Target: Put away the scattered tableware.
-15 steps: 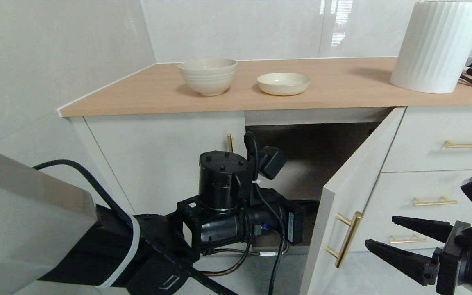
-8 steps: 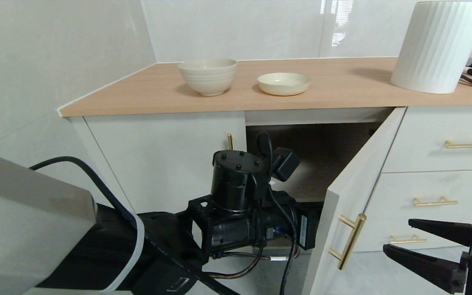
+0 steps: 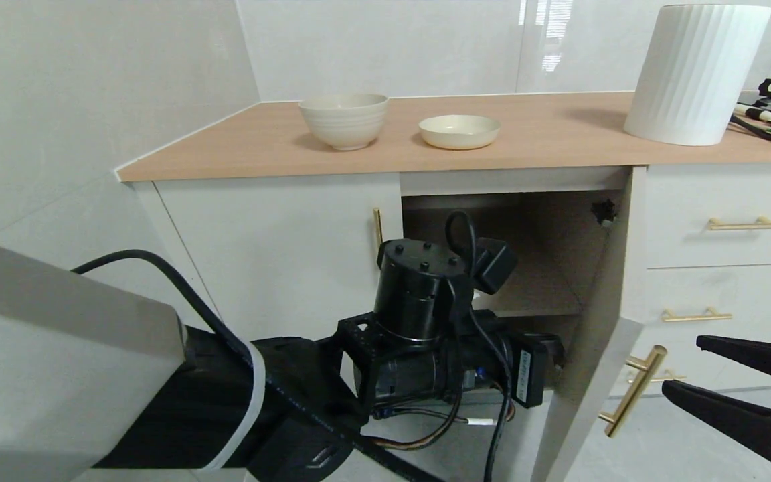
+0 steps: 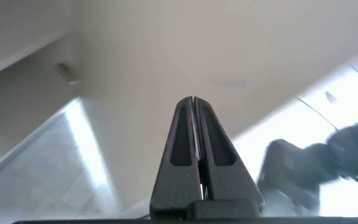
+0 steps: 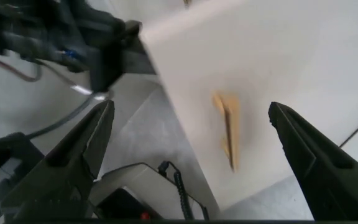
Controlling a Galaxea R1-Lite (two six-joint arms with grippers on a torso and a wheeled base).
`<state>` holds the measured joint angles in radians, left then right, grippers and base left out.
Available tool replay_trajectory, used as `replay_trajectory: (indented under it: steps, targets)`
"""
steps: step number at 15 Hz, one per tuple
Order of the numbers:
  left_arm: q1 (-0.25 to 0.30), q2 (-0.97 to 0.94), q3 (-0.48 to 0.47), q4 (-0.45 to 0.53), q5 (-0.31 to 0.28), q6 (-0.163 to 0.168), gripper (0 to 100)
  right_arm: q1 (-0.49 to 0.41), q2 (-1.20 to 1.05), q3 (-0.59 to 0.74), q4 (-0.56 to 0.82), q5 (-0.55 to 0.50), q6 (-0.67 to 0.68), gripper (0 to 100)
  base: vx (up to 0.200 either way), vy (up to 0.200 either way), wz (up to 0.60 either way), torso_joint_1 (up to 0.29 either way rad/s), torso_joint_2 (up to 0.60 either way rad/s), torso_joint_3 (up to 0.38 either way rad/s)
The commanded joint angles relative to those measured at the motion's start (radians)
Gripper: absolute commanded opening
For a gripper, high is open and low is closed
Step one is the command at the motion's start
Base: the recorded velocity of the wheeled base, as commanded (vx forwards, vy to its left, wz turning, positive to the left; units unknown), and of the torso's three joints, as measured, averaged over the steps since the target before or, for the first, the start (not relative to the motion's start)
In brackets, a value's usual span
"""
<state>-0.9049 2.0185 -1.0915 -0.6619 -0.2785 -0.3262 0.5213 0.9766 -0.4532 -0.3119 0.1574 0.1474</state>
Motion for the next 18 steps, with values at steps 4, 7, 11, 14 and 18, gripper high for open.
replay_trajectory:
  steps: [4,7,11,14,18]
  targets:
    - [-0.012,0.032,-0.054,0.048,0.005,-0.001,0,0.0,-0.033,-0.005,0.007,0.001,0.0,100,0.0,0.0,0.0,0.0,0.0,0.0]
    - [-0.032,0.043,-0.09,0.071,0.01,-0.001,0,0.002,-0.118,-0.053,0.077,0.065,0.0,100,0.0,0.0,0.0,0.0,0.0,0.0]
    - [-0.108,0.077,-0.165,0.097,0.022,-0.001,0,0.002,-0.213,-0.148,0.263,0.211,0.004,100,0.0,0.0,0.0,0.0,0.0,0.0]
    - [-0.178,0.078,-0.215,0.122,0.024,-0.001,0,0.002,-0.225,-0.148,0.258,0.218,0.007,100,0.0,0.0,0.0,0.0,0.0,0.0]
    - [-0.163,0.046,-0.197,0.117,0.104,-0.025,0,0.0,-0.223,-0.15,0.258,0.248,0.009,100,0.0,0.0,0.0,0.0,0.0,0.0]
